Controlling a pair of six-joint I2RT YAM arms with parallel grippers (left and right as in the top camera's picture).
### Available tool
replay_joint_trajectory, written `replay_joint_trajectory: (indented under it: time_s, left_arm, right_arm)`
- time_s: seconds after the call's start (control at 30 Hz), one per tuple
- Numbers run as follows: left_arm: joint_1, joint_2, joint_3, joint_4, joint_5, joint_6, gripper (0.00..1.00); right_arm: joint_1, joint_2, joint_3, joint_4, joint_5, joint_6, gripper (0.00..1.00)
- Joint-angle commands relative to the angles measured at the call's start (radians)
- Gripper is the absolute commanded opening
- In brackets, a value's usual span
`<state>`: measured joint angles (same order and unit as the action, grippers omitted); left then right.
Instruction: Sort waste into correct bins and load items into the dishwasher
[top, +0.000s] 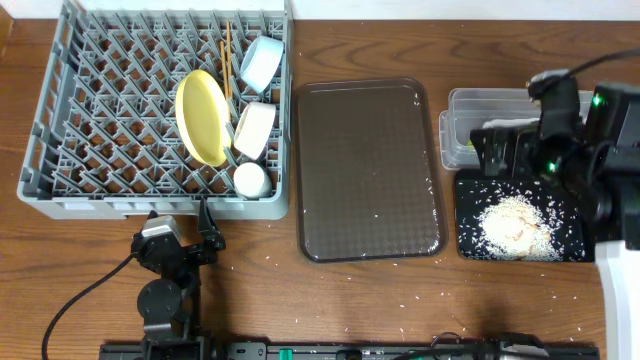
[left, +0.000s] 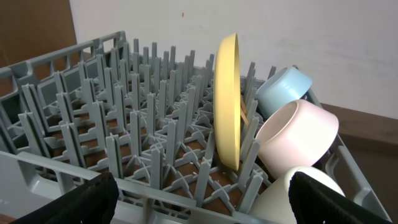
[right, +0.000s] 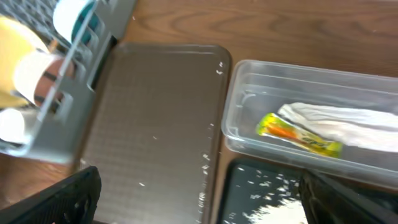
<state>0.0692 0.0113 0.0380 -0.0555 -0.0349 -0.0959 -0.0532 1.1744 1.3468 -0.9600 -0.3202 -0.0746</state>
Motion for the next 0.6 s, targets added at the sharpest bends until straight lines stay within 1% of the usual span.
replay_joint_trajectory:
  time_s: [0.0, 0.13, 0.17, 0.23, 0.33, 0.57]
  left_arm:
    - [0.003, -0.006, -0.034, -0.014, -0.002, 0.017, 0.88]
    - [0.003, -0.006, -0.034, -0.014, -0.002, 0.017, 0.88]
    - [0.003, -0.006, -0.034, -0.014, -0.002, 0.017, 0.88]
    - [0.003, -0.006, -0.034, -0.014, -0.002, 0.017, 0.88]
    - [0.003, -0.006, -0.034, -0.014, -0.002, 0.017, 0.88]
    - [0.003, -0.006, -0.034, -0.014, -0.002, 0.017, 0.88]
  right_arm:
    - [-0.005, -0.154, -0.117, 0.082, 0.026, -0.119, 0.99]
    - [-0.004, -0.324, -0.317, 0.244, 0.029, -0.126, 0.99]
    - [-0.004, -0.412, -0.421, 0.308, 0.028, -0.125, 0.99]
    - [0.002, -0.500, -0.526, 0.366, 0.029, -0.125, 0.99]
    - [0.015, -0.610, -0.658, 0.436, 0.028, -0.125, 0.99]
    - [0.074, -0.796, -0.903, 0.613, 0.028, -0.125, 0.99]
